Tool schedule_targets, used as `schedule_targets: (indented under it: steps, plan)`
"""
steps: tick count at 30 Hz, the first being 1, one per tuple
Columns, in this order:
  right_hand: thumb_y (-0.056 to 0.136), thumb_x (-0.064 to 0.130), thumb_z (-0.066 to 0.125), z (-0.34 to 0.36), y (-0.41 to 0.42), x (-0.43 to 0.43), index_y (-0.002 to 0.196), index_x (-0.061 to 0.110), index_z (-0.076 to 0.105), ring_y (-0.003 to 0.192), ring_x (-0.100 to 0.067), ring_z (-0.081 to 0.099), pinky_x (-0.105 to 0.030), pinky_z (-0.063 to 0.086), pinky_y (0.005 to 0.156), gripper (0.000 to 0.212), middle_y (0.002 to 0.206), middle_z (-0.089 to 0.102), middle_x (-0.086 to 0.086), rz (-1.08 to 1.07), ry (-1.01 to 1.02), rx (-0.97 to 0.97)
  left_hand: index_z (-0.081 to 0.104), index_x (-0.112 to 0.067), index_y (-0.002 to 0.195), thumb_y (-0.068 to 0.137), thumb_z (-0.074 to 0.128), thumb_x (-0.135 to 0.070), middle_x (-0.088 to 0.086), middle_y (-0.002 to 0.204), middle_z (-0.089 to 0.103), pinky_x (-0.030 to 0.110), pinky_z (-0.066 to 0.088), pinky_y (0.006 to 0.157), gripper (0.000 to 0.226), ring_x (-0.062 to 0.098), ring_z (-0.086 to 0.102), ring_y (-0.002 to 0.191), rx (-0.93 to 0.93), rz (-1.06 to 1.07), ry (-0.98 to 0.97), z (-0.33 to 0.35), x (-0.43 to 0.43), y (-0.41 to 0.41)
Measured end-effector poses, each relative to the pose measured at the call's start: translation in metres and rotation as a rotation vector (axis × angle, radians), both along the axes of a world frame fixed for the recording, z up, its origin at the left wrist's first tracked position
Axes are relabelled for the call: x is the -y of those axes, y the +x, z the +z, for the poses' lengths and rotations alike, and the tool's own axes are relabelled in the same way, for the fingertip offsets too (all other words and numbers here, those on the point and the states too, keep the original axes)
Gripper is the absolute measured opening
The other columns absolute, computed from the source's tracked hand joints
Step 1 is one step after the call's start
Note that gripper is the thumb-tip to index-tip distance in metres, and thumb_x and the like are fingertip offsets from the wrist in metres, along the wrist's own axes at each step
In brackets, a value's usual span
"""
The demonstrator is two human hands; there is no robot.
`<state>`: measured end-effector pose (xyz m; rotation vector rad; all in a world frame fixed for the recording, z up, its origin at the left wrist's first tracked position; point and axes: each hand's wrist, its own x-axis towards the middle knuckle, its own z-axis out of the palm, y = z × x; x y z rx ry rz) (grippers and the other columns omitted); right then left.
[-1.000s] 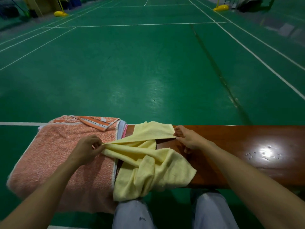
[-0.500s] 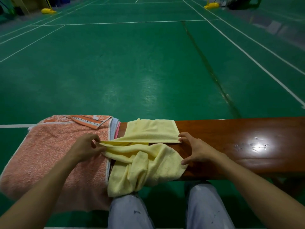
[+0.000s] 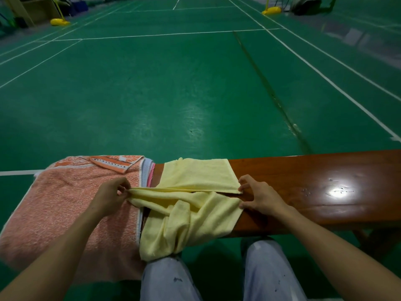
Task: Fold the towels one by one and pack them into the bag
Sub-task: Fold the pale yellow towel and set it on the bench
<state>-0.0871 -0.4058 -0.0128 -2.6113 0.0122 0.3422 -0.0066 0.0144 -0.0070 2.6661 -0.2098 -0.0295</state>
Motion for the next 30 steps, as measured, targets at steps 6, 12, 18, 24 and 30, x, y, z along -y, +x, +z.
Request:
schedule_targets:
  steps: [6,12,18,24,30]
  plan:
    - [0.082,0.032,0.077,-0.006,0.001,0.004,0.129,0.025,0.046,0.109,-0.014,0.064,-0.036,0.051,0.090,0.056,0.119,0.067,0.011,-0.031,-0.006,0.069,0.070,-0.008,0.086,0.082,0.062,0.011,0.001,0.087,0.059,0.024,0.036,0.064,0.020,0.021,0.055,0.083,0.012,-0.057,0.015,-0.003,-0.006,0.003]
    - [0.083,0.032,0.076,-0.009,0.003,0.007,0.127,0.024,0.048,0.104,-0.013,0.066,-0.033,0.051,0.087,0.053,0.116,0.069,0.009,-0.022,-0.016,0.082,0.065,-0.010,0.080,0.078,0.076,-0.005,0.001,0.083,0.060,0.018,0.042,0.060,0.012,0.019,0.057,0.075,-0.023,-0.086,-0.022,-0.002,-0.009,0.000]
    - [0.083,0.034,0.076,-0.012,0.006,0.008,0.125,0.023,0.050,0.100,-0.012,0.067,-0.033,0.053,0.086,0.050,0.113,0.069,0.010,-0.015,-0.036,0.116,0.067,-0.010,0.075,0.073,0.079,-0.001,0.001,0.074,0.062,0.019,0.043,0.059,0.016,0.014,0.057,0.068,0.052,-0.056,-0.053,-0.005,-0.012,-0.003]
    - [0.084,0.036,0.074,-0.016,0.007,0.009,0.125,0.023,0.050,0.097,-0.012,0.067,-0.031,0.054,0.083,0.049,0.113,0.069,0.009,0.005,-0.059,0.138,0.068,-0.010,0.080,0.074,0.078,0.000,-0.004,0.074,0.063,0.018,0.045,0.060,0.015,0.009,0.059,0.069,0.093,0.022,-0.149,-0.004,-0.014,-0.006]
    - [0.088,0.035,0.070,-0.018,0.008,0.008,0.123,0.022,0.050,0.089,-0.009,0.064,-0.023,0.051,0.074,0.042,0.113,0.068,0.007,0.033,-0.096,0.162,0.065,-0.009,0.076,0.078,0.071,0.007,0.002,0.074,0.066,0.015,0.049,0.055,0.017,0.011,0.060,0.064,0.024,0.051,-0.323,0.003,-0.015,-0.010]
